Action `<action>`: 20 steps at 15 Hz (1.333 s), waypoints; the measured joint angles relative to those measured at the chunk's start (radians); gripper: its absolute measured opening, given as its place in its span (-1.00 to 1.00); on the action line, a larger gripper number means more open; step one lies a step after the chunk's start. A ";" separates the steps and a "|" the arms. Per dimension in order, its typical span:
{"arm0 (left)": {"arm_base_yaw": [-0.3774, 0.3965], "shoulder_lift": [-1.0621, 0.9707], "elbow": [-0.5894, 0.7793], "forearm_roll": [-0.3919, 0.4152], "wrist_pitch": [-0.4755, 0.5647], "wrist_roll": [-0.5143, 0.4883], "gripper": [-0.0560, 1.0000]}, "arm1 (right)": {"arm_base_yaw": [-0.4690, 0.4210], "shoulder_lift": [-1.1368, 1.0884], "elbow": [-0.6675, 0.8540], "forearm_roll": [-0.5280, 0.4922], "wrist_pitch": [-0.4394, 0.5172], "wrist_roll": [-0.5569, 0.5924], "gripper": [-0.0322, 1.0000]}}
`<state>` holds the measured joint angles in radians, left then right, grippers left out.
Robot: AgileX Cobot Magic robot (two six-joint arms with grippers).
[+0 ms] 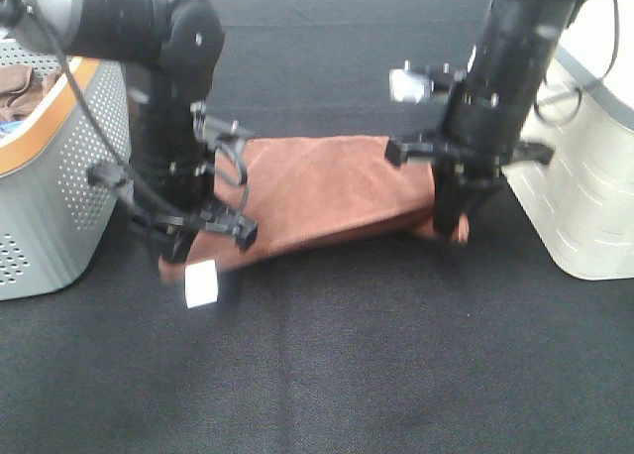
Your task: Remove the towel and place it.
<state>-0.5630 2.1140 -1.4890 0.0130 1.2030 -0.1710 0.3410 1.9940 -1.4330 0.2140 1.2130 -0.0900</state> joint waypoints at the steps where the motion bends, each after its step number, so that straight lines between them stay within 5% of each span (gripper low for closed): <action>1: 0.000 0.000 0.026 -0.013 -0.003 0.000 -0.89 | 0.001 0.000 0.025 0.010 0.000 0.000 -0.94; 3: -0.001 -0.001 0.062 -0.026 -0.007 0.000 -0.89 | 0.002 0.000 0.070 0.024 0.000 0.000 -0.86; 5: -0.001 -0.001 0.073 -0.021 -0.001 0.000 -0.80 | 0.002 0.000 0.082 0.022 0.000 0.000 -0.43; 8: -0.001 -0.001 0.073 -0.029 0.001 0.000 -0.11 | 0.002 0.000 0.083 0.022 0.000 0.000 0.37; 9: -0.001 -0.001 0.073 -0.029 0.001 0.000 -0.11 | 0.002 0.000 0.083 0.022 0.000 0.000 0.37; 11: -0.001 -0.001 0.073 -0.039 0.004 0.020 0.33 | 0.002 0.000 0.083 0.022 0.000 0.000 0.52; 20: -0.001 -0.147 0.073 -0.069 0.005 0.045 0.39 | 0.002 -0.125 0.083 0.060 0.000 0.001 0.55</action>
<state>-0.5640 1.9670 -1.4160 -0.0560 1.2080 -0.1260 0.3430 1.8690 -1.3500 0.2740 1.2130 -0.0890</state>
